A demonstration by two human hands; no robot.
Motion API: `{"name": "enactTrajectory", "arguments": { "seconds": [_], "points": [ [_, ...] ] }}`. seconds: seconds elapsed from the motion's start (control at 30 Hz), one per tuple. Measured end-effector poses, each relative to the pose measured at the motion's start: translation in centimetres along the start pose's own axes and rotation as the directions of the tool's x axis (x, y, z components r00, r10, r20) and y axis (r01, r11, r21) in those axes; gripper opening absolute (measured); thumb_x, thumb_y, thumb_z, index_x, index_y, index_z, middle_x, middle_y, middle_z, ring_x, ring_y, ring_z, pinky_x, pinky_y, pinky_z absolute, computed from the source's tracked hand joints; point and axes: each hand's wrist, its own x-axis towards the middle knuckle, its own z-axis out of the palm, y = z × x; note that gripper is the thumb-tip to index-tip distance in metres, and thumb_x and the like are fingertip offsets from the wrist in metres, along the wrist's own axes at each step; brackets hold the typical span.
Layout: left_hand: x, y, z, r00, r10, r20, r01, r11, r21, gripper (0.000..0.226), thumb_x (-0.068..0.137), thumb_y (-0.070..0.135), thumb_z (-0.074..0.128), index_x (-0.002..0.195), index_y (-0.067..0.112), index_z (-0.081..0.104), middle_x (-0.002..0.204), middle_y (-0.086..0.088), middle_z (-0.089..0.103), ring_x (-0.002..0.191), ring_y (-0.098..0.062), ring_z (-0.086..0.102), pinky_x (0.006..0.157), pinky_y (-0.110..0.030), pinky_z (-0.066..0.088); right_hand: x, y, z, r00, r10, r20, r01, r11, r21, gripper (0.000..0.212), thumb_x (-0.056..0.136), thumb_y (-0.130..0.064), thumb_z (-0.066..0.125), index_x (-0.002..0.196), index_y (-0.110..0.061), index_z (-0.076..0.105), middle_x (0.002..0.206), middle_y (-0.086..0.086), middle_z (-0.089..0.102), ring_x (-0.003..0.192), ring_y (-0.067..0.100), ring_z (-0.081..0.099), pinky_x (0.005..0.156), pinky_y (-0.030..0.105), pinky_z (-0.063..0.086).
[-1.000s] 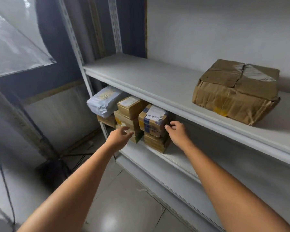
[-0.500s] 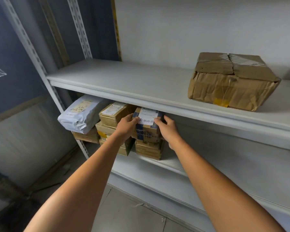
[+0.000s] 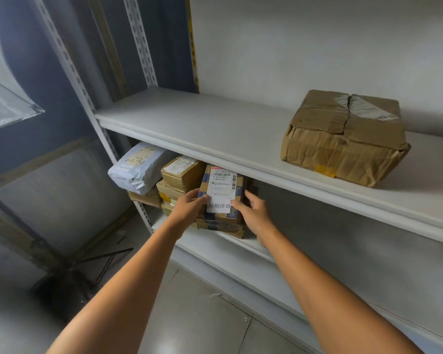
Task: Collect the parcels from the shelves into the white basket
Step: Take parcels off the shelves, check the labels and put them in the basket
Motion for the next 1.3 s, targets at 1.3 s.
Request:
{"name": "enactTrajectory", "arguments": {
  "seconds": [1.3],
  "points": [
    [-62.7, -20.9, 8.9, 0.111, -0.353, -0.929, 0.016, 0.935, -0.354, 0.049, 0.092, 0.012, 0.061, 0.138, 0.009, 0.046, 0.13, -0.011, 0.06, 0.117, -0.025, 0.058, 0.101, -0.046, 0.047, -47.8, 7.4, 10.7, 0.027, 0.127, 0.992, 0.207, 0.97, -0.129, 0.053, 0.095, -0.015, 0.058, 0.14, -0.036, 0.042, 0.118, -0.012, 0.065, 0.102, 0.01, 0.067, 0.079, 0.032, 0.059]
  ]
}}
